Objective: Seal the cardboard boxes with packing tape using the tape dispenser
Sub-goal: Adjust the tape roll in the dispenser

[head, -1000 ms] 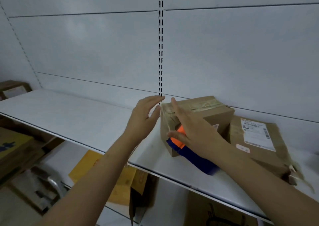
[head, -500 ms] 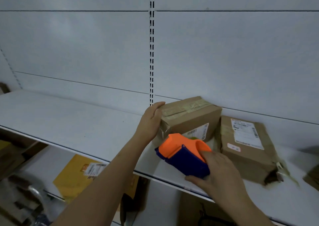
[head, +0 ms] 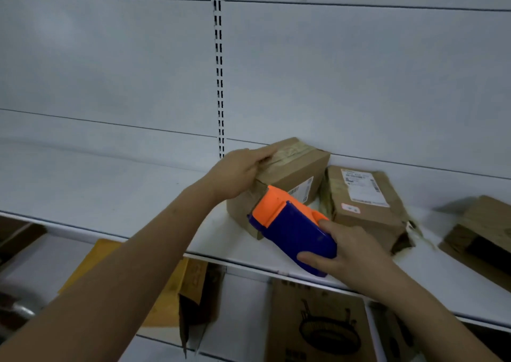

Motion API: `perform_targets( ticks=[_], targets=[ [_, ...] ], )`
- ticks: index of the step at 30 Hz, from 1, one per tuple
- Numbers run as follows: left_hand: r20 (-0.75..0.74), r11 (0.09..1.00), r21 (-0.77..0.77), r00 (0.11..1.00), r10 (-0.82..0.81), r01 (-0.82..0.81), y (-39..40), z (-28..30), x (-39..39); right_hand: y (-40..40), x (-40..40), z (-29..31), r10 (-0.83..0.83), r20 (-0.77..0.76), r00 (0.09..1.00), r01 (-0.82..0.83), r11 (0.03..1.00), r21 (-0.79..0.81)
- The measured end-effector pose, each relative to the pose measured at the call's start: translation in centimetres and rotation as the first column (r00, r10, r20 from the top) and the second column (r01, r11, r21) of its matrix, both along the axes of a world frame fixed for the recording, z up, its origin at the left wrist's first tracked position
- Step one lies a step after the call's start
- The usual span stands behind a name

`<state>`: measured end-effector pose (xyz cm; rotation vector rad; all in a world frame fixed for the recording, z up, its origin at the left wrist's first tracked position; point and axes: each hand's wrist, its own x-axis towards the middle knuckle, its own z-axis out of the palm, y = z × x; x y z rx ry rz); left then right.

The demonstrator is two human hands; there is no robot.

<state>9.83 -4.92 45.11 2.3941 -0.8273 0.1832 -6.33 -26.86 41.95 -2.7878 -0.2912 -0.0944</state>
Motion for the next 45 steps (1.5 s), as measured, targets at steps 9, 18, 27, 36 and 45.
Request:
perform_targets(
  ticks=[9,18,27,36,45],
  targets=[
    [0.042,0.966,0.232,0.993,0.107,-0.114,-0.9,0.0,0.5,1.5,-0.1,1.8,-0.069,-0.093,0.993,0.073,0.997,0.039],
    [0.037,0.959,0.268,0.996,0.086,-0.093,-0.8,-0.2,0.7,0.7,-1.2,4.1,-0.181,0.091,0.979,0.193,0.971,-0.14],
    [0.038,0.958,0.264,0.994,0.102,-0.109,-1.1,-0.2,0.3,1.6,-1.8,4.1,-0.242,0.181,0.953,0.293,0.884,-0.364],
    [-0.003,0.958,0.261,0.992,0.124,-0.119,-1.2,0.1,-0.2,0.8,1.8,4.2,-0.288,-0.234,0.929,0.254,0.953,-0.167],
    [-0.191,0.9,0.411,0.952,0.24,-0.145,-4.1,2.8,-0.1,0.5,0.9,4.5,-0.241,-0.175,0.955,0.197,0.952,-0.235]
  ],
)
